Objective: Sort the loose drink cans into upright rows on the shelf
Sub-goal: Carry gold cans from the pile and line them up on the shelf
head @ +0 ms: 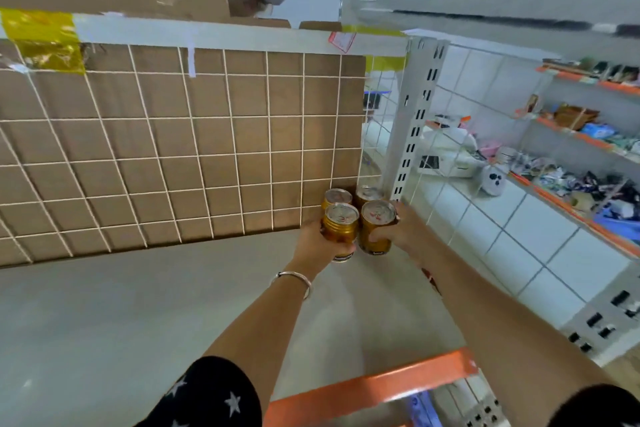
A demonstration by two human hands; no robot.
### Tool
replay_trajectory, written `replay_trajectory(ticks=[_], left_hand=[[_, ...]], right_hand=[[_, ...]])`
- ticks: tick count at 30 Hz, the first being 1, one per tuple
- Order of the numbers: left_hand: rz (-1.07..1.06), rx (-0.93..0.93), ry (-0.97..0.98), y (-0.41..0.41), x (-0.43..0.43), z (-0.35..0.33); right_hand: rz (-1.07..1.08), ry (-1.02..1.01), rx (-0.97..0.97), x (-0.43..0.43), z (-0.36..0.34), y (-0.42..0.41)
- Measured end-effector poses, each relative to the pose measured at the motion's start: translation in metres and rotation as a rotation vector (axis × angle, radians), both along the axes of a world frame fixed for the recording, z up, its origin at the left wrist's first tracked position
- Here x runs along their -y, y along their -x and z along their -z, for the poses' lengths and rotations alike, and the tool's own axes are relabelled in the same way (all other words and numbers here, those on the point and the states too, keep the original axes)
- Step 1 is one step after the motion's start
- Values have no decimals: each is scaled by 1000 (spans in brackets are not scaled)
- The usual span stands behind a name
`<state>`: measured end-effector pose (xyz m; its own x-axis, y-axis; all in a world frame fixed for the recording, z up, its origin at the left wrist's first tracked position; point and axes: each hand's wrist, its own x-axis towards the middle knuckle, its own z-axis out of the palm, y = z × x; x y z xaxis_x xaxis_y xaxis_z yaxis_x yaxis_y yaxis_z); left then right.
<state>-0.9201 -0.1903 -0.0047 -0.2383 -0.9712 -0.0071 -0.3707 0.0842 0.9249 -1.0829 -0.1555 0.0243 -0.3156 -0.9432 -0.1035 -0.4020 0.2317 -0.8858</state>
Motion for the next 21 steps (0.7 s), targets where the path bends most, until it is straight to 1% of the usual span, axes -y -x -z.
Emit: replay_trajectory(ticks=[5, 7, 10, 13, 17, 21], left_hand=[[-32, -9, -55, 19, 16, 18], [-46, -45, -63, 28, 12, 23], [-82, -64, -16, 39, 3, 25], [-78, -62, -11, 42, 3, 27], [-82, 53, 2, 40, 6, 27], [-75, 114, -8, 40, 8, 22]], right_hand=[[-39, 2, 90, 13, 1, 18], [-39, 11, 88, 15, 6, 25], [-40, 21, 82, 21, 18, 33], [-52, 63, 94, 15, 15, 32], [-40, 48, 188, 16, 22, 37], [-16, 73, 262, 17, 32, 38]])
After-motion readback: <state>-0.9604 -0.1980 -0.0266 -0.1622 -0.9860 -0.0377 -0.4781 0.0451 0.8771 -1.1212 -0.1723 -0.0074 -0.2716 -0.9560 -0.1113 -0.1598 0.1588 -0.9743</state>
